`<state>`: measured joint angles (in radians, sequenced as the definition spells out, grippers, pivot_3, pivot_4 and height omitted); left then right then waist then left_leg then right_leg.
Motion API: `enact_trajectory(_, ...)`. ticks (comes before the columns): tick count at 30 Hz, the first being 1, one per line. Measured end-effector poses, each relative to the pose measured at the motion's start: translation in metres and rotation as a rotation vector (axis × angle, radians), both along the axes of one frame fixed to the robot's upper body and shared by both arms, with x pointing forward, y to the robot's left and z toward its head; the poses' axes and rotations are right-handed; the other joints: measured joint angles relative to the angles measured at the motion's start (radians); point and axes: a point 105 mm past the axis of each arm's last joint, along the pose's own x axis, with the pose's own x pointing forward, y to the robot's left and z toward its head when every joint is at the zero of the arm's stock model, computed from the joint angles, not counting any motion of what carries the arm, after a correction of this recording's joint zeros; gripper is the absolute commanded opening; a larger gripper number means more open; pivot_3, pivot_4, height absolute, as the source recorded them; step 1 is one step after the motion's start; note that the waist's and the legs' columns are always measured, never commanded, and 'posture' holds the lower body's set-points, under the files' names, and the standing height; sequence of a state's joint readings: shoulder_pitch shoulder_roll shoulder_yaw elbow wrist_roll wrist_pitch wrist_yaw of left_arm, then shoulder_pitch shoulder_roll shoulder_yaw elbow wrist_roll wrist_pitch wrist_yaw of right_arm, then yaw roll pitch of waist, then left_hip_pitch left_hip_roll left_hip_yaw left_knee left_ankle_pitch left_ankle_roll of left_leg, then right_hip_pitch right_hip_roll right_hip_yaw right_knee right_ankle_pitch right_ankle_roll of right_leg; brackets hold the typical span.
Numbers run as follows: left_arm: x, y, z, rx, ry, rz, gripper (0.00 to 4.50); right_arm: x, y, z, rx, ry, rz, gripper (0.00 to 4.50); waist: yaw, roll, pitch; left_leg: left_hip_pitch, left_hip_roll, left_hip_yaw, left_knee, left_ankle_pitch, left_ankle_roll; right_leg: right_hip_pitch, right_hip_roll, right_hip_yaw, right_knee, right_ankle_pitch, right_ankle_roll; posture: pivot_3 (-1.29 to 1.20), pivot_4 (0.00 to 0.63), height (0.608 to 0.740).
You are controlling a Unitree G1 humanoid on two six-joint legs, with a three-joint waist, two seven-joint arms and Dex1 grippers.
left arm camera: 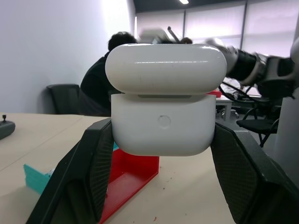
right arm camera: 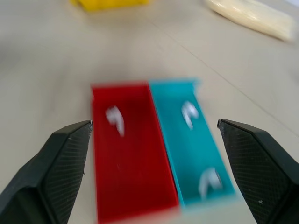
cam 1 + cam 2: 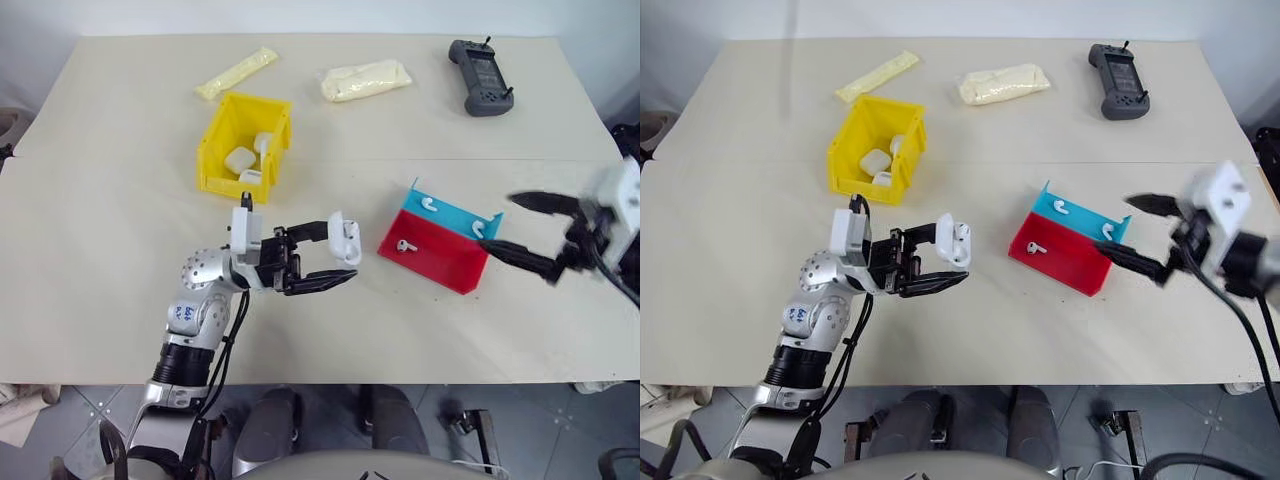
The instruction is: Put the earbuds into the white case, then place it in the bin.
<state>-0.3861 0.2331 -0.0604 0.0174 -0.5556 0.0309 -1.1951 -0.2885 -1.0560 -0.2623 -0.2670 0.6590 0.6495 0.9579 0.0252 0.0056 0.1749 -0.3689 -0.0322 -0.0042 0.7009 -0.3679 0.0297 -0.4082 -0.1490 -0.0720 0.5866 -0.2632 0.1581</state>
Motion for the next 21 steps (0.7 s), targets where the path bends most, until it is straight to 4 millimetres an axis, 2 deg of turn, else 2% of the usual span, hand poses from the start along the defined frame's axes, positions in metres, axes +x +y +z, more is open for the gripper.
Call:
enact_trajectory(2,0.0,-0.001,0.0,-0.005,0.002,0.004,2.77,0.021,0.01,-0.001,-0.099,0.064,-0.002,4.47,-0.002,0.0,0.0,-0.001,-0.001,0.0,0.001,0.0,0.0,0.0,-0.001,0.0,-0.001,0.0,0.0,0.0,0.15,0.74)
enact_trajectory(6,-0.002,-0.009,0.0,-0.018,0.005,-0.012,2.77,0.065,0.013,-0.007,-0.227,0.127,-0.08,4.47,-0.001,0.0,0.0,-0.003,-0.003,-0.001,0.0,0.0,0.0,-0.002,-0.001,0.0,-0.001,0.0,0.0,0.0,0.15,0.74)
enact_trajectory(10,-0.003,-0.013,0.0,-0.02,0.006,-0.018,2.77,0.095,0.013,-0.018,-0.332,0.179,-0.114,4.47,-0.004,0.0,0.0,-0.004,-0.005,0.0,-0.001,0.0,0.0,-0.004,-0.001,-0.001,-0.001,0.0,0.0,0.0,0.15,0.74)
enact_trajectory(16,-0.005,-0.012,-0.004,-0.027,0.023,0.007,2.77,0.121,0.017,-0.029,-0.465,0.182,-0.089,4.47,-0.013,0.0,0.0,-0.004,-0.006,0.0,-0.001,0.0,0.0,-0.004,-0.001,-0.001,-0.001,0.0,0.0,0.0,0.15,0.74)
enact_trajectory(21,-0.007,-0.011,-0.003,-0.034,0.023,0.024,2.77,0.126,0.029,-0.05,-0.496,0.22,-0.02,4.47,-0.022,0.0,0.0,-0.004,-0.006,-0.001,0.0,0.001,-0.001,-0.003,-0.001,-0.002,0.001,0.0,0.0,0.0,0.15,0.74)
